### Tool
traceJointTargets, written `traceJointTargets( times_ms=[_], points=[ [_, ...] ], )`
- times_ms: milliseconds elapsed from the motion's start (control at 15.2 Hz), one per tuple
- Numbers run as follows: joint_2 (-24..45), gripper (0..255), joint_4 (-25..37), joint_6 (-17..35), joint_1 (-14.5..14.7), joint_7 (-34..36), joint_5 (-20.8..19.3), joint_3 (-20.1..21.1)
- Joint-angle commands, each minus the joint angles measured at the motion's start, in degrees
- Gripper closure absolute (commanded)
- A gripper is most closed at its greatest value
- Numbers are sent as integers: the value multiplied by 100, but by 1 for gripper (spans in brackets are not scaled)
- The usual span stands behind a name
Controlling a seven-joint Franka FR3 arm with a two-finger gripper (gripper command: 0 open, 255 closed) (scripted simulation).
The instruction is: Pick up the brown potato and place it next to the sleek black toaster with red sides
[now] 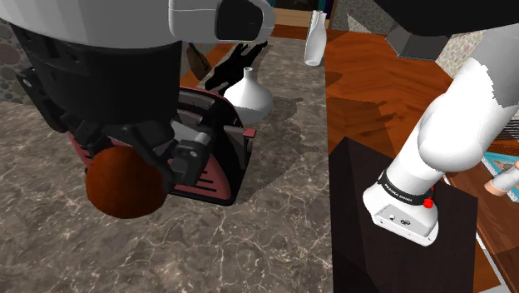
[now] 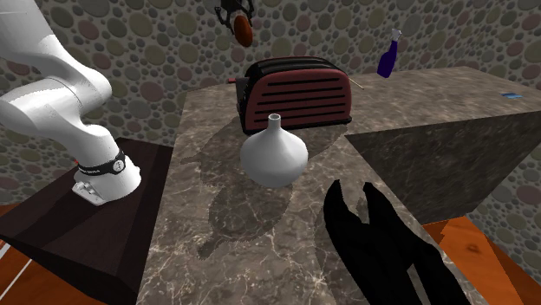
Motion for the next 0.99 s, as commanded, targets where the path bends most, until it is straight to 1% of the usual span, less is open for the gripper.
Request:
traceJointTargets(
  times_ms=[0, 462, 924],
  points=[
    [-37, 255, -180, 169, -13, 12, 23, -14],
    [15, 255, -682, 673, -15, 178, -94, -8],
    [204, 255, -1106, 1132, 11, 456, -382, 9]
  ],
)
